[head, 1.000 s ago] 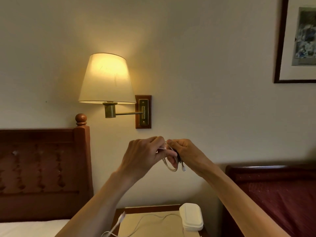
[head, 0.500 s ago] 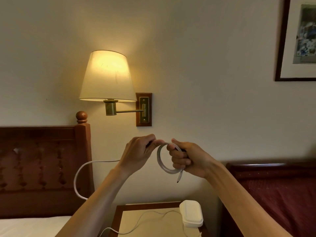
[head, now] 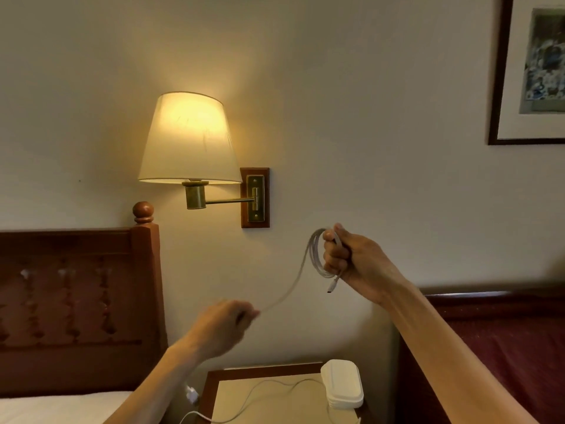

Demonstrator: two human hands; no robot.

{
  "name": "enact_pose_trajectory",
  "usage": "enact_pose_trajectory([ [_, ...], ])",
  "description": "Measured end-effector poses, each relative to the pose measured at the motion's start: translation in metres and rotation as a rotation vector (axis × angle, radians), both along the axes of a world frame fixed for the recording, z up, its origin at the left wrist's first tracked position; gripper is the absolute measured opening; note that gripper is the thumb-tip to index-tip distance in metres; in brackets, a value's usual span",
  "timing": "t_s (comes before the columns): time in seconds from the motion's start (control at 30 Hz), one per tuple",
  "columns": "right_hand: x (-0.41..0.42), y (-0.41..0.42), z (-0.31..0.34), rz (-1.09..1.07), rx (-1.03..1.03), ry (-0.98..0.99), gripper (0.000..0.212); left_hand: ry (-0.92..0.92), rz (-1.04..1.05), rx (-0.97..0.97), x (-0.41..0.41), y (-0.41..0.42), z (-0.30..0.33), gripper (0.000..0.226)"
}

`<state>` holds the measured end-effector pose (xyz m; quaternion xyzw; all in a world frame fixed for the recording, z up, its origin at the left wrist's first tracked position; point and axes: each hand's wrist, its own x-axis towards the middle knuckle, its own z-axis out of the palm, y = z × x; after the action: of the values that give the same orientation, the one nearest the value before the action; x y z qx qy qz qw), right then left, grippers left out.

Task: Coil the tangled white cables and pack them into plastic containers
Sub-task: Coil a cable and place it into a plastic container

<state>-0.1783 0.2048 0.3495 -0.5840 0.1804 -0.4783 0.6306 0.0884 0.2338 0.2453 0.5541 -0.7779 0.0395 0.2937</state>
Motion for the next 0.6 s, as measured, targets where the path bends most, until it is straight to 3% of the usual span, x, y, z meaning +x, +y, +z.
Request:
enact_pose_trajectory([
  [0.1,0.017,0.003,-0.006,-0.209,-0.219,0.247,0.04,-0.194,-0.214,0.002,-0.042,0.025,0.025,0.03],
  [0.2,0.026,0.01,-0.018,-0.262,-0.386,0.462,0.042,-0.095,-0.354,-0.249,-0.059,0.039,0.055,0.024],
  [0.3,0.026,0.012,-0.026,-0.211,-0.436,0.536,0.043,0.014,-0.274,-0.475,-0.058,0.037,0.075,0.023],
  [0.37,0.027,0.013,-0.027,-0.152,-0.409,0.521,0.041,0.042,-0.202,-0.494,-0.055,0.029,0.079,0.03],
  [0.47,0.03,0.016,-0.026,-0.05,-0.293,0.448,0.041,0.203,-0.142,-0.317,-0.053,0.022,0.077,0.036],
  [0.6,0.029,0.019,-0.021,-0.003,-0.232,0.421,0.044,0.418,-0.293,0.078,-0.058,0.027,0.077,0.031],
])
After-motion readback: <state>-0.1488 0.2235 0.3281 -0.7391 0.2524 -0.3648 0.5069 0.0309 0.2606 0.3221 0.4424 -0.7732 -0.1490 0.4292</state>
